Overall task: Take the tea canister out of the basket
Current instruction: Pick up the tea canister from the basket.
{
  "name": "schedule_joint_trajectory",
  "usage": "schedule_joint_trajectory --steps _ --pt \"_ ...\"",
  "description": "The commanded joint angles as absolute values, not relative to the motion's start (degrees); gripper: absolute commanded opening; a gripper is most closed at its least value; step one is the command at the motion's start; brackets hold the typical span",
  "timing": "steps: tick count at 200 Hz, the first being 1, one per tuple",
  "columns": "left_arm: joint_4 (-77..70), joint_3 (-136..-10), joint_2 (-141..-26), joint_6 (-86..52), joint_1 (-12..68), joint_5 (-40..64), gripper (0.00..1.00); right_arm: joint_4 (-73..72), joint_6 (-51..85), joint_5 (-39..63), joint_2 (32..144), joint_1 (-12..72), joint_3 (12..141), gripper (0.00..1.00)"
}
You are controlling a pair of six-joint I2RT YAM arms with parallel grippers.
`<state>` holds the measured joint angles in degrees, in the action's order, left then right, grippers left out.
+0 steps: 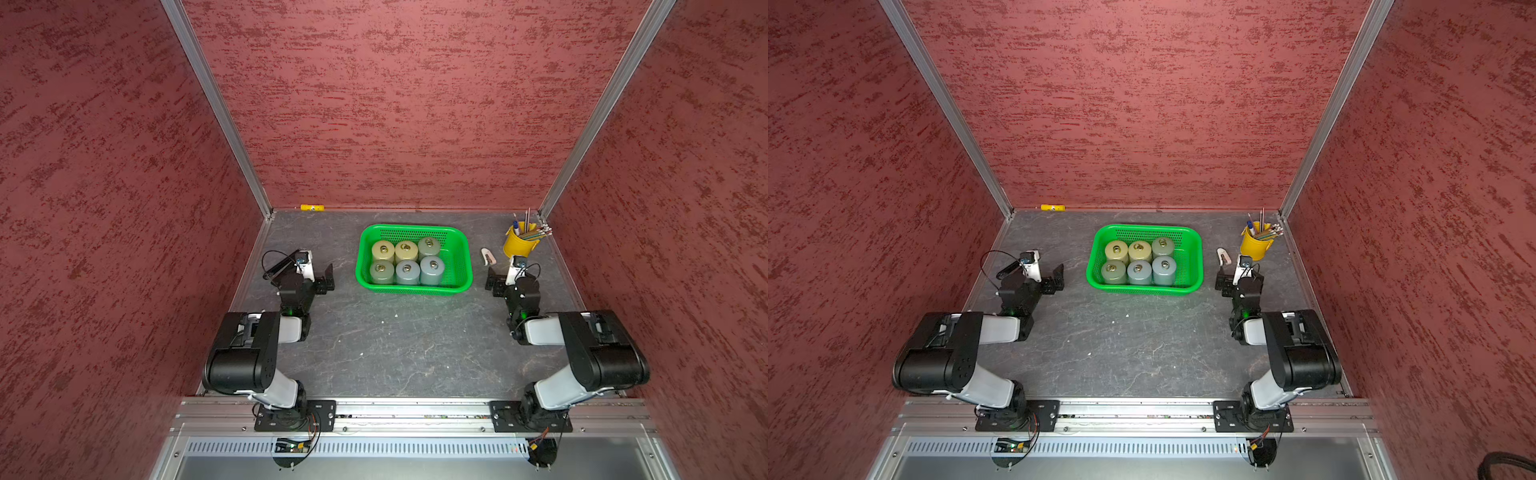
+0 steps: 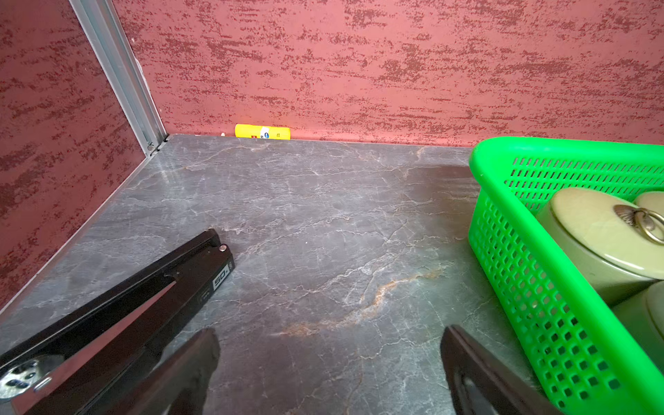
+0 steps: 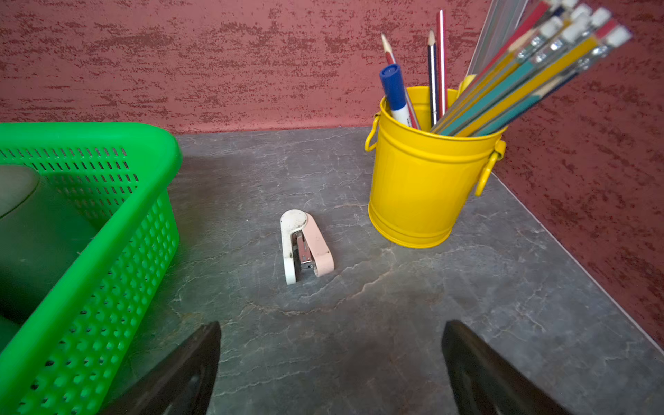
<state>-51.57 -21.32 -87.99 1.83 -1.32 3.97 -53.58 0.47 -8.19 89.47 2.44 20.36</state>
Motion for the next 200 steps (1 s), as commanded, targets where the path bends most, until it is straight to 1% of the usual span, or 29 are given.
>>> schedule_joint_trajectory --steps 1,47,86,108,122,128,140,155,172,186,200 --pt "-52.2 -21.6 -88.2 1.9 -1.5 4.2 1.0 -55.0 0.5 -9.5 89.0 2.5 21.0 0.99" --pt "-52.0 -21.7 -88.2 1.8 -1.8 4.7 1.0 -54.8 0.5 -9.3 89.0 2.5 21.1 0.99" --pt "-51.4 -22.0 -88.2 0.8 -3.3 7.6 1.0 -54.7 0.5 -9.3 89.1 2.5 21.2 0.99" --pt "-51.5 -21.9 -88.1 0.6 -3.3 7.4 1.0 -55.0 0.4 -9.0 88.8 2.5 21.0 0.99" --pt "-50.1 -21.7 -85.7 -0.2 -3.3 4.6 1.0 -54.8 -0.7 -6.0 86.5 2.5 20.1 0.99" --pt "-48.4 -21.7 -83.7 -0.2 -3.0 3.3 1.0 -52.3 -1.1 -5.1 84.5 2.5 20.5 0.99" --pt "-44.8 -22.1 -80.1 0.0 -2.2 1.0 1.0 -42.4 -1.6 -4.2 79.5 2.5 23.7 0.99" --pt "-41.5 -22.1 -75.6 0.8 -1.0 -1.3 1.0 -25.6 -0.3 -3.7 75.0 2.5 31.4 0.99" --pt "-38.2 -23.2 -69.9 0.0 1.1 -5.3 1.0 -9.5 1.3 -0.4 72.5 2.6 40.5 0.99" --pt "-30.2 -27.8 -66.3 -3.0 1.5 -2.9 1.0 1.4 3.1 2.0 71.9 3.1 47.8 0.99" --pt "-20.1 -34.3 -66.1 -4.0 2.4 1.5 1.0 11.3 4.2 4.8 72.3 4.2 53.8 0.99"
